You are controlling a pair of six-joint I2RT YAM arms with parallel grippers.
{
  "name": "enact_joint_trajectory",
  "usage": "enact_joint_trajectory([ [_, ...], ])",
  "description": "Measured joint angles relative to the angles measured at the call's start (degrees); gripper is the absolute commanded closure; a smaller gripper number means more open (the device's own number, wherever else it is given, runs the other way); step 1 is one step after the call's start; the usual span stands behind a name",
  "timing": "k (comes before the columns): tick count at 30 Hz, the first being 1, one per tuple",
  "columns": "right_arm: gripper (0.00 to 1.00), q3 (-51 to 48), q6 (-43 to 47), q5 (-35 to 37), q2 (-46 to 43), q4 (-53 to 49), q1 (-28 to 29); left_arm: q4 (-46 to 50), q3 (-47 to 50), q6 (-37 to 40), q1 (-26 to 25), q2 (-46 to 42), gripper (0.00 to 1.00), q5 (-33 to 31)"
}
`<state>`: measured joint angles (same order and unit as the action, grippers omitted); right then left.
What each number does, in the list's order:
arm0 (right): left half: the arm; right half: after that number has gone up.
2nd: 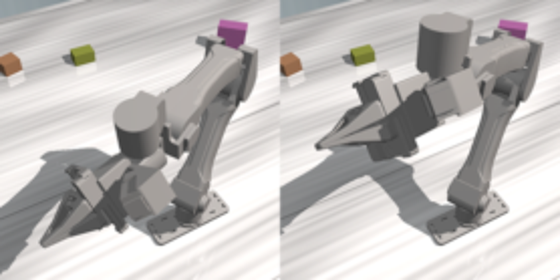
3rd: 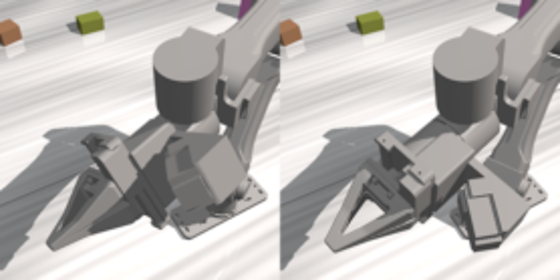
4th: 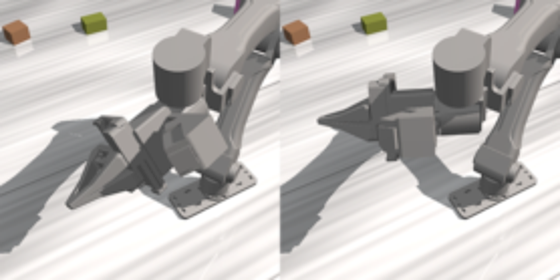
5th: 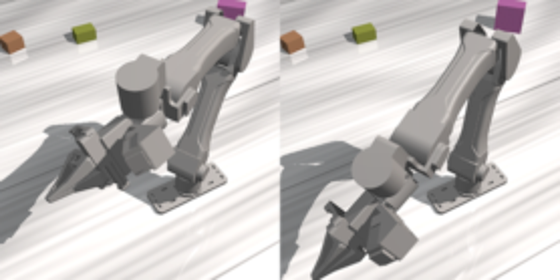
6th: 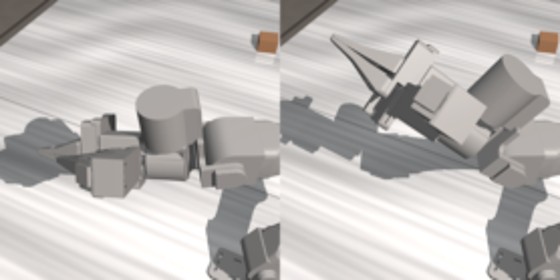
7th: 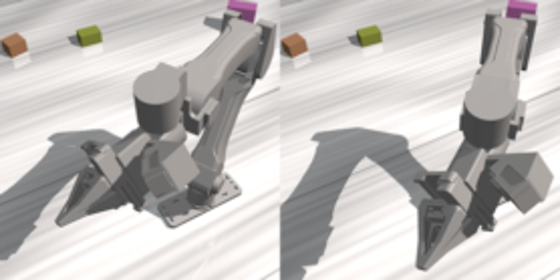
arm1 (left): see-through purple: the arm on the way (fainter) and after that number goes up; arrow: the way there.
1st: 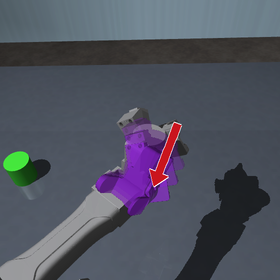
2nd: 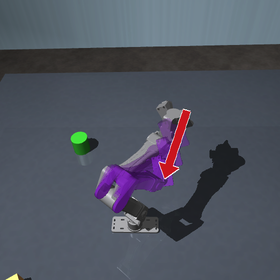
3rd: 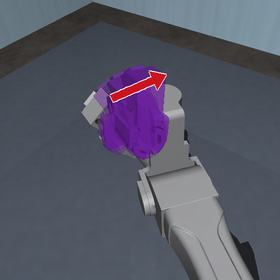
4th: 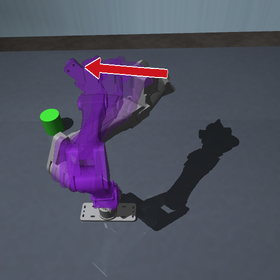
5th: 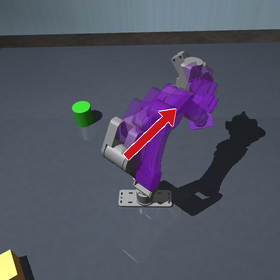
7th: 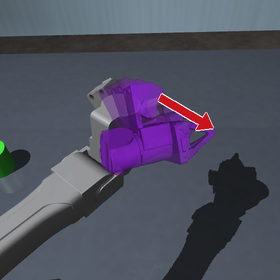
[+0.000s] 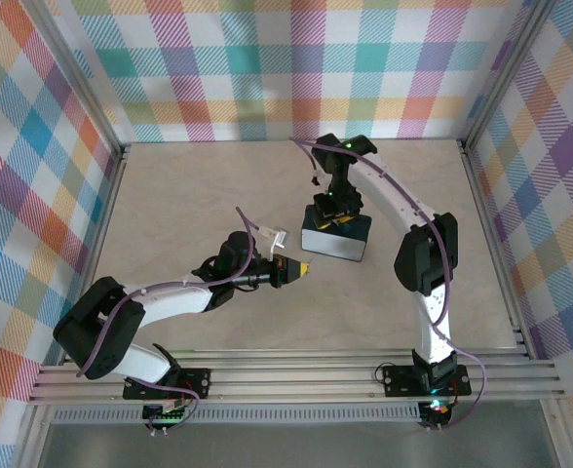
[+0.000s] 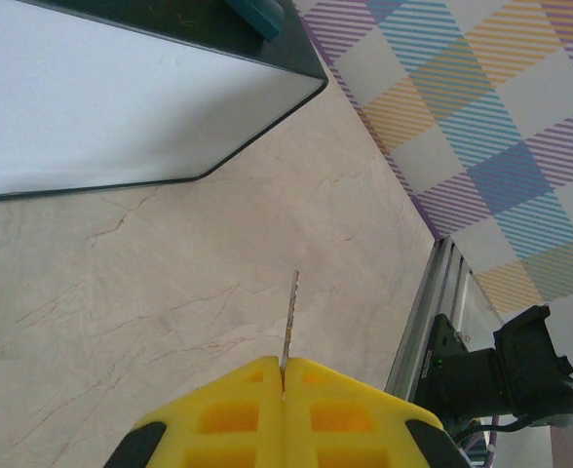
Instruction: Unlock a padlock with a key
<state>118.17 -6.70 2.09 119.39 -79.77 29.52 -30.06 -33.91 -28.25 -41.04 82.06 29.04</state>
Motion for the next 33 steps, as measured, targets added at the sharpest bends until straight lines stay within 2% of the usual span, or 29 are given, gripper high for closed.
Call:
enact_joint_trajectory([
  [7, 0.46, 0.4, -5.4, -1.5, -0.1, -1.2, -0.3, 0.2, 0.2, 0.0, -0.1, -1.8, 1.00, -0.5],
  [14, 0.46, 2.2, -8.6, 0.3, -0.9, -2.9, -0.3, 1.6, 0.8, 0.0, -0.1, -3.1, 1.00, -1.3],
  [25, 0.50, 1.8, -8.8, 2.3, -1.1, -4.9, -1.6, 1.7, 0.8, 0.0, -0.1, -3.1, 1.00, -1.3],
  [33, 0.53, -1.4, -6.1, 0.1, -1.0, -5.0, -2.2, 1.7, 0.8, 0.0, -0.1, -3.1, 1.00, -1.6],
])
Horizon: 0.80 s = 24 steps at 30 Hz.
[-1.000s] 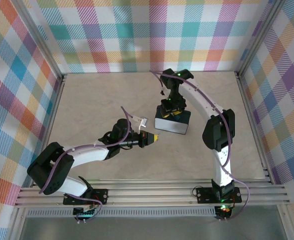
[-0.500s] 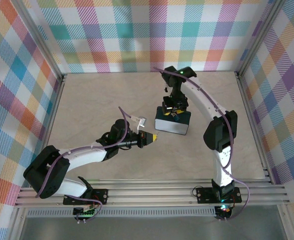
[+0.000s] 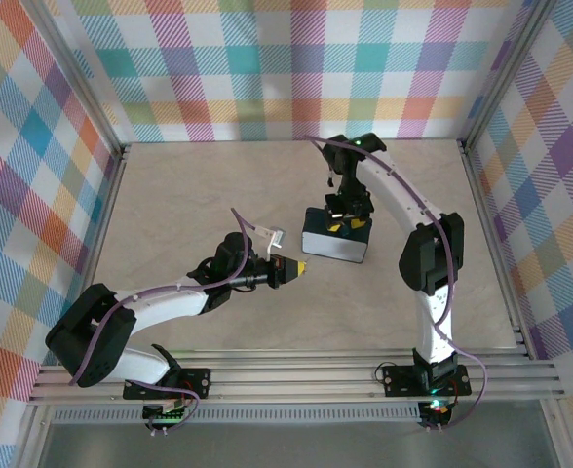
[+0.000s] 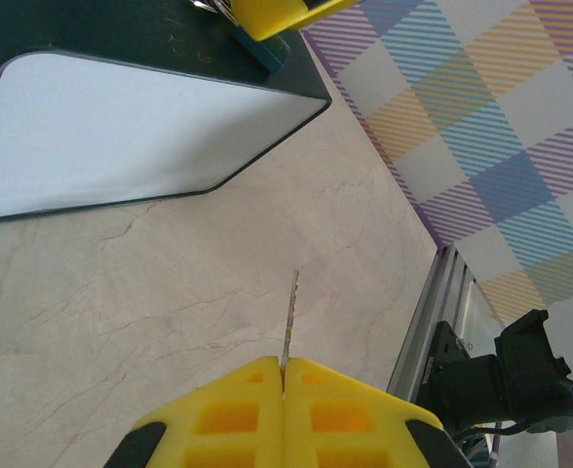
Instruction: Unlock a padlock with a key
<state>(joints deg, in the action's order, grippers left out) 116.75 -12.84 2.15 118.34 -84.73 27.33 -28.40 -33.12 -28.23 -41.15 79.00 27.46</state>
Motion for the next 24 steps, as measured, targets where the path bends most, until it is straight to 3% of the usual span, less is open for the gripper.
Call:
enact_joint_trajectory([
  [11, 0.60, -2.4, -0.1, -0.7, 0.2, 0.0, 0.0, -0.1, 0.0, 0.0, 0.0, 0.0, 1.00, 0.0],
  [16, 0.53, -2.0, -0.8, -0.3, 0.7, -0.3, 0.4, -0.2, 0.0, 0.0, 0.0, 0.0, 1.00, 0.0],
  [24, 0.53, 0.8, -1.6, 1.5, 2.4, -2.2, 1.0, 0.6, 0.9, 0.0, 0.0, -0.3, 1.00, 0.0],
])
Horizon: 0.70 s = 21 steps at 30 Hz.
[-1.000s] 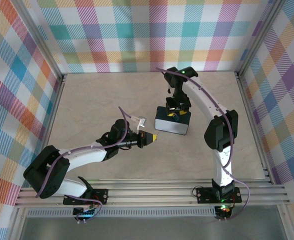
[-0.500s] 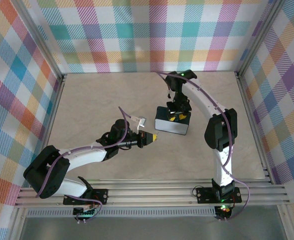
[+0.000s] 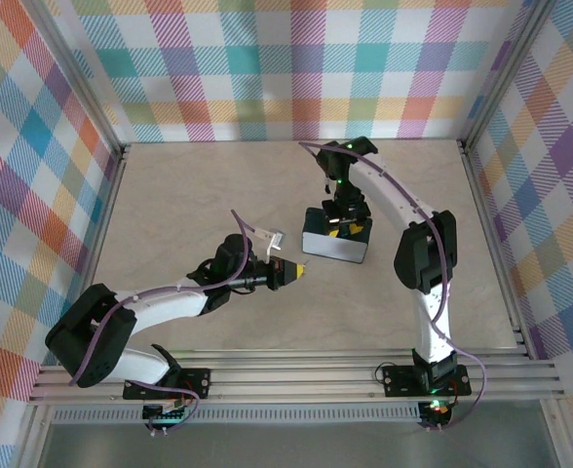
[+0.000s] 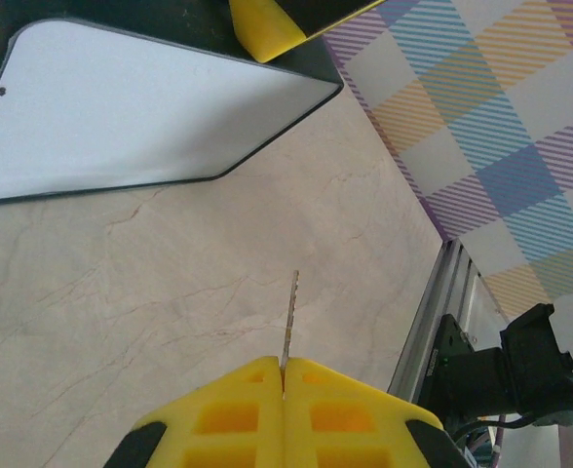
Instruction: Unlock a padlock with a key
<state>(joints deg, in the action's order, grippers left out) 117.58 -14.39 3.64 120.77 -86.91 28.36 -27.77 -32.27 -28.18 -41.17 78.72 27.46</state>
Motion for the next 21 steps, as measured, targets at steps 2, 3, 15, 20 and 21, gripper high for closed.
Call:
enact_joint_trajectory([
  [2, 0.55, 0.7, 0.0, 0.0, 0.5, -0.6, 0.0, 0.4, 0.1, 0.0, 0.0, -0.4, 1.00, 0.0],
  [3, 0.57, 1.0, -0.1, 0.1, 0.7, -0.9, 0.0, 0.6, 0.1, 0.0, 0.0, -0.6, 1.00, 0.0],
  [15, 0.94, 2.3, -1.1, -0.4, 1.5, -2.1, 0.0, 0.7, 0.9, 0.6, 0.0, -1.0, 1.00, 0.0],
  [20, 1.00, -4.1, -3.7, -1.8, -2.7, 1.4, 0.7, 0.6, 1.4, 0.6, 0.0, -1.0, 1.00, 0.0],
  [21, 1.00, -6.4, -4.7, -2.3, -4.3, 2.6, 1.0, 0.4, 1.6, 0.6, 0.0, -1.0, 1.00, 0.0],
])
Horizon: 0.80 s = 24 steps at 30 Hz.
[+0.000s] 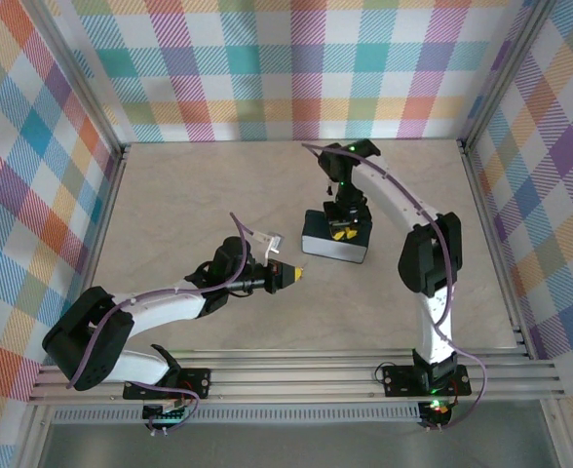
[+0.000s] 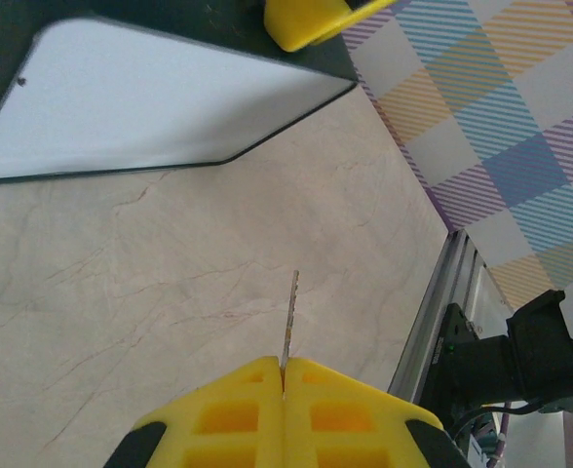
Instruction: Unlock a padlock with a key
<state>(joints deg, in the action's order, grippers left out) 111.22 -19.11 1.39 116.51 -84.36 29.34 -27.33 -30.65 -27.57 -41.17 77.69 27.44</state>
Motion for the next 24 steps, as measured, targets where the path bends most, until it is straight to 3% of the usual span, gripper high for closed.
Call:
enact_joint_trajectory([
  [10, 1.00, -24.5, -12.0, -8.4, -10.9, 11.8, 3.9, -5.7, 4.5, 0.0, 0.0, 0.0, 1.00, 0.2],
  [18, 1.00, -31.5, -16.8, -9.9, -12.2, 20.7, 3.5, -12.3, 7.1, 0.5, -0.5, 2.6, 1.00, 2.1],
  [20, 0.92, -33.6, -17.8, -10.0, -13.7, 23.3, 3.6, -12.9, 7.3, 0.5, -0.7, 2.9, 1.00, 2.0],
  [22, 0.73, -36.7, -19.5, -9.0, -16.2, 26.3, 4.4, -13.3, 7.8, 0.5, -0.9, 2.9, 1.00, 2.0],
  [24, 0.61, -39.6, -20.6, -7.1, -18.8, 29.3, 6.0, -13.3, 8.2, 0.5, -1.0, 2.9, 1.00, 1.7],
])
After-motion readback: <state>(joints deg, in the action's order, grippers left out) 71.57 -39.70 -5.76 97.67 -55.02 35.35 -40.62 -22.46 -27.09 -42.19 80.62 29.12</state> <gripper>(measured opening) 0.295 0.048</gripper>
